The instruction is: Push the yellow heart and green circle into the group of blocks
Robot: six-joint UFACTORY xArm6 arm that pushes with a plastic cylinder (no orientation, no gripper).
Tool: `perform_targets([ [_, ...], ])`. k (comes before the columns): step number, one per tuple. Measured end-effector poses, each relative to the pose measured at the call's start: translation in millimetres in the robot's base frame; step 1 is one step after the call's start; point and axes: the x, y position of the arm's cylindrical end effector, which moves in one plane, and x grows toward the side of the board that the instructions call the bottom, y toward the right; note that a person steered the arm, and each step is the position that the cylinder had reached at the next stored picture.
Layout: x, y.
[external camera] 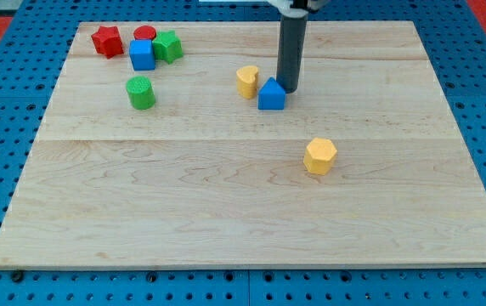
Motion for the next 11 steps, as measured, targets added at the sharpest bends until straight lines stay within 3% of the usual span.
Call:
perform_targets([
  [1,10.3,-4.0],
  [2,6.1,-44.8],
  [3,-35.6,-47.7],
  [4,-53.8,-76.3],
  [5,-60.4,-140.1],
  [6,-67.8,-158.4],
  [8,22.7,-194.1],
  [9,18.4,-235.4],
  [10,-34.7,-248.9],
  [11,-32.2,-254.1],
])
